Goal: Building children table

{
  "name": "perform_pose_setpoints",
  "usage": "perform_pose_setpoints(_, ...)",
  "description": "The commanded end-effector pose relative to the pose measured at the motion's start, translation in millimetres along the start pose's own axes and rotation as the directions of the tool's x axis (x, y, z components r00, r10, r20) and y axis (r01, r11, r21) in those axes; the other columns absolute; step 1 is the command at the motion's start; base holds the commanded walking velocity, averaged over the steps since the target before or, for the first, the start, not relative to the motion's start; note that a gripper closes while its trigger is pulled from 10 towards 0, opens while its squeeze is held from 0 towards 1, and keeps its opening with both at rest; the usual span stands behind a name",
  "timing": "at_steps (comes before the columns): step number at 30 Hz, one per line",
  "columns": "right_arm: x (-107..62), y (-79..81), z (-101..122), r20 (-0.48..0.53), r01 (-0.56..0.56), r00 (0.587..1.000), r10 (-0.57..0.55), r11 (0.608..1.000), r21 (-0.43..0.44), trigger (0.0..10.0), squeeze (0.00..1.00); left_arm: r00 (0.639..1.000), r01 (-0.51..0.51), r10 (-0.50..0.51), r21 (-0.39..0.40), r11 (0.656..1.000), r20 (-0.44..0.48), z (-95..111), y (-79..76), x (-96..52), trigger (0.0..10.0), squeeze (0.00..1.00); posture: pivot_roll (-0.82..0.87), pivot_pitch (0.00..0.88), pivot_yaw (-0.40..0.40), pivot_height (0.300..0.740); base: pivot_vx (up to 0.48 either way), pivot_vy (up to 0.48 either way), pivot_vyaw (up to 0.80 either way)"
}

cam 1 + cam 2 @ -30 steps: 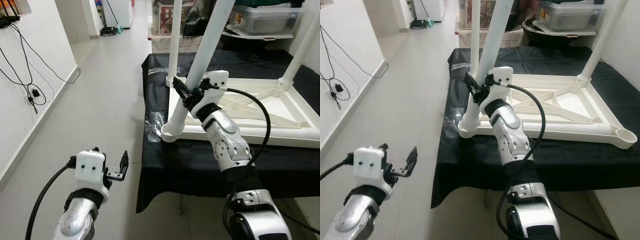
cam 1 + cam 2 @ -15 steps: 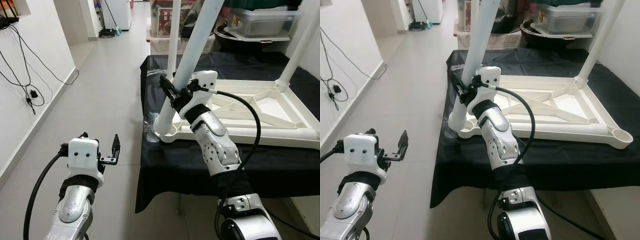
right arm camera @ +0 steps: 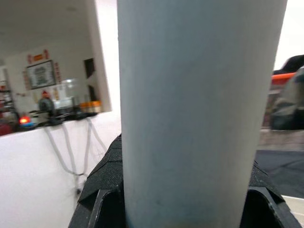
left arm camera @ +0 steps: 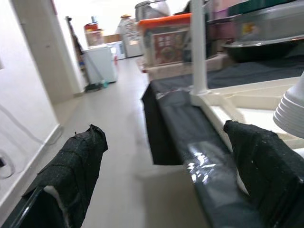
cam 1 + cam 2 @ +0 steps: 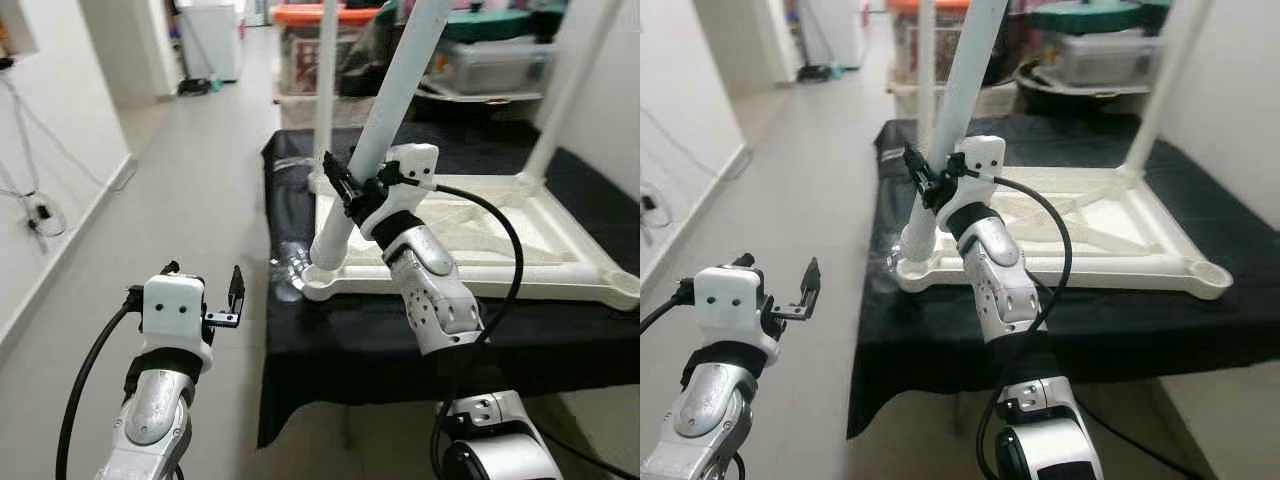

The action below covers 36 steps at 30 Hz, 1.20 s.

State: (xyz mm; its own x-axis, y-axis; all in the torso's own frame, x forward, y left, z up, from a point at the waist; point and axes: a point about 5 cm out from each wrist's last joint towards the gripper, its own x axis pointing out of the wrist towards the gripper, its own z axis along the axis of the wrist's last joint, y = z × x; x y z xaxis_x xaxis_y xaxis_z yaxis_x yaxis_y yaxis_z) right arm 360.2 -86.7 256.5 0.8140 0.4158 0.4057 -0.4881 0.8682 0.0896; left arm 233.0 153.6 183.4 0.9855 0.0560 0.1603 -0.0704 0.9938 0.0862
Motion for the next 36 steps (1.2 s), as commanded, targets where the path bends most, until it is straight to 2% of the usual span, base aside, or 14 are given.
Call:
perform_pose_setpoints(1,0.6,2.4,1.9,0.015,-0.003,1.000,0.004,1.000,-0.014,10.0,0.00,1.000,0.004,-0.004,0.008,1.000,0.005,-0.1,-1.9,0.5,10.0,0.00,-0.02,0.038,0.005,0.740,0.412,0.000,0.00)
perform_pose_setpoints(7,1.1,2.4,1.4,0.014,-0.005,1.000,0.005,1.000,-0.015,10.0,0.00,1.000,-0.005,0.005,-0.005,1.000,0.004,-0.9,-2.2,0.2,10.0,0.00,-0.02,0.035,0.004,0.740,0.414,0.000,0.00)
perform_pose_setpoints(10,2.4,2.1,1.5,0.015,-0.007,1.000,0.007,1.000,-0.019,10.0,0.00,1.000,-0.014,0.014,0.015,1.000,0.006,-0.6,-1.6,1.1,10.0,0.00,-0.02,0.035,0.004,0.740,0.400,0.000,0.00)
perform_pose_setpoints(29,9.7,-2.6,8.6,0.029,-0.029,0.999,0.030,0.999,-0.024,10.0,0.00,0.999,-0.025,0.025,-0.009,1.000,-0.025,-6.6,-0.7,-2.5,10.0,0.00,-0.02,0.045,-0.002,0.740,0.000,0.000,0.00)
perform_pose_setpoints(32,21.1,-8.7,17.1,0.018,-0.155,0.988,0.154,0.987,0.053,10.0,0.00,0.993,0.101,-0.106,-0.079,0.992,-0.060,-12.6,-11.3,-14.0,10.0,0.00,-0.02,0.058,-0.007,0.740,0.000,0.000,0.00)
perform_pose_setpoints(33,21.1,-8.7,17.1,0.018,-0.155,0.988,0.154,0.987,0.053,10.0,0.00,0.993,0.101,-0.106,-0.079,0.992,-0.060,-12.6,-11.3,-14.0,10.0,0.00,-0.02,0.058,-0.007,0.740,0.000,0.000,0.00)
perform_pose_setpoints(36,28.3,-13.7,15.5,-0.024,-0.277,0.959,0.282,0.952,0.129,10.0,0.00,0.968,0.220,-0.235,-0.155,0.963,-0.086,-16.5,-21.5,-32.2,10.0,0.00,-0.01,0.077,-0.018,0.740,0.000,0.000,0.00)
